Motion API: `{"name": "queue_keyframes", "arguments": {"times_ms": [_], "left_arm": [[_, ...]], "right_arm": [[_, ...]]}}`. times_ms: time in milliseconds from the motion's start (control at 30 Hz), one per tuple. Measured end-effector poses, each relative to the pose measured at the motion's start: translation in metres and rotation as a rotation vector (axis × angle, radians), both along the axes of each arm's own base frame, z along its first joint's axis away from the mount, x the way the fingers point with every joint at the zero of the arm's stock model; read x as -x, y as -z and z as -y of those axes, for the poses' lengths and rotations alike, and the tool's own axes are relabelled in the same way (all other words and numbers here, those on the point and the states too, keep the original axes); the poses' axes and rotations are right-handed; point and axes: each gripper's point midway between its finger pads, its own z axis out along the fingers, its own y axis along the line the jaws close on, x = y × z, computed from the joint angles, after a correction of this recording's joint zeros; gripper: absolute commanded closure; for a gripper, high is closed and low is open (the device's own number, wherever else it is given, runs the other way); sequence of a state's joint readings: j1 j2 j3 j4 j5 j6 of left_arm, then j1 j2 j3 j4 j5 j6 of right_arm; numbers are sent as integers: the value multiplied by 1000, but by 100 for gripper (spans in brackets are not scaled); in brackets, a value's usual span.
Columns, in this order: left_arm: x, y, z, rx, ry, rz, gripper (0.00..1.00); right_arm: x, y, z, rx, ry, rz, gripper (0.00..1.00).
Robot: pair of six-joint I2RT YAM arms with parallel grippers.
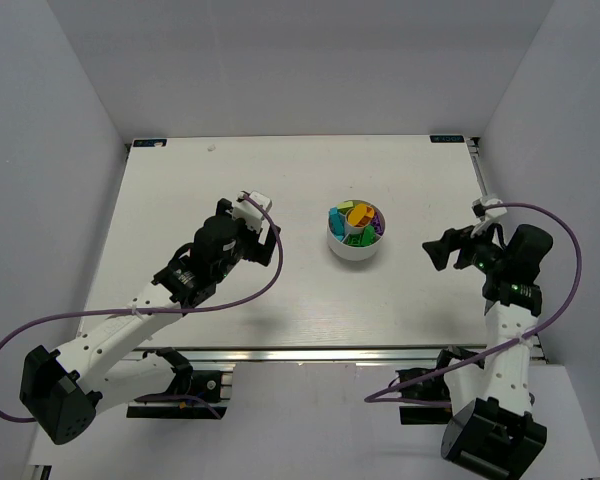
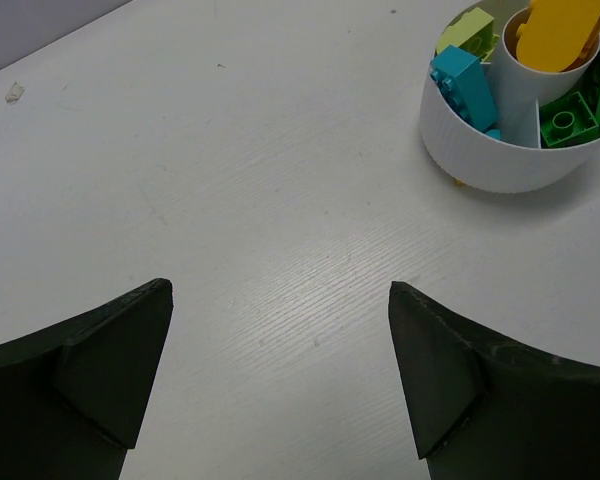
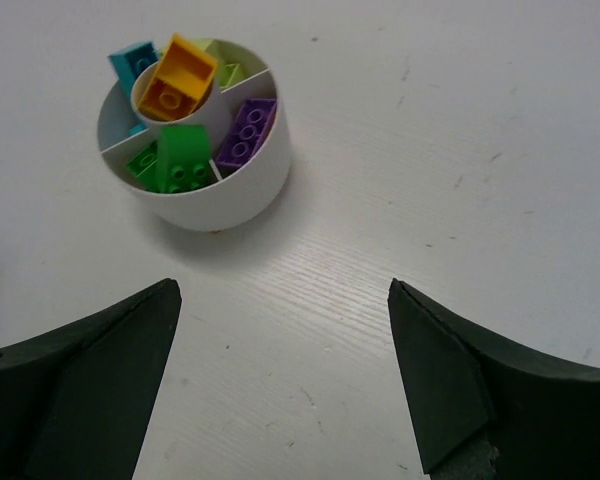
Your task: Sort the legos into containers by color
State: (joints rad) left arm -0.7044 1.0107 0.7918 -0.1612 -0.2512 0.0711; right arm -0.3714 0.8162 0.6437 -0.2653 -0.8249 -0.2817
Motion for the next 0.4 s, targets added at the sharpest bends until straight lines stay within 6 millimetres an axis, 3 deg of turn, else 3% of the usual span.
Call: {"name": "queue_keyframes", "arguments": {"times_ms": [200,400], "left_arm": [[0,1,0,-2,0,-3,2],[1,1,0,-2,4,-5,2]], "right_arm": [[-10,-19,19,19,145,64,11],[-12,-18,25,22,188,55,11]]}}
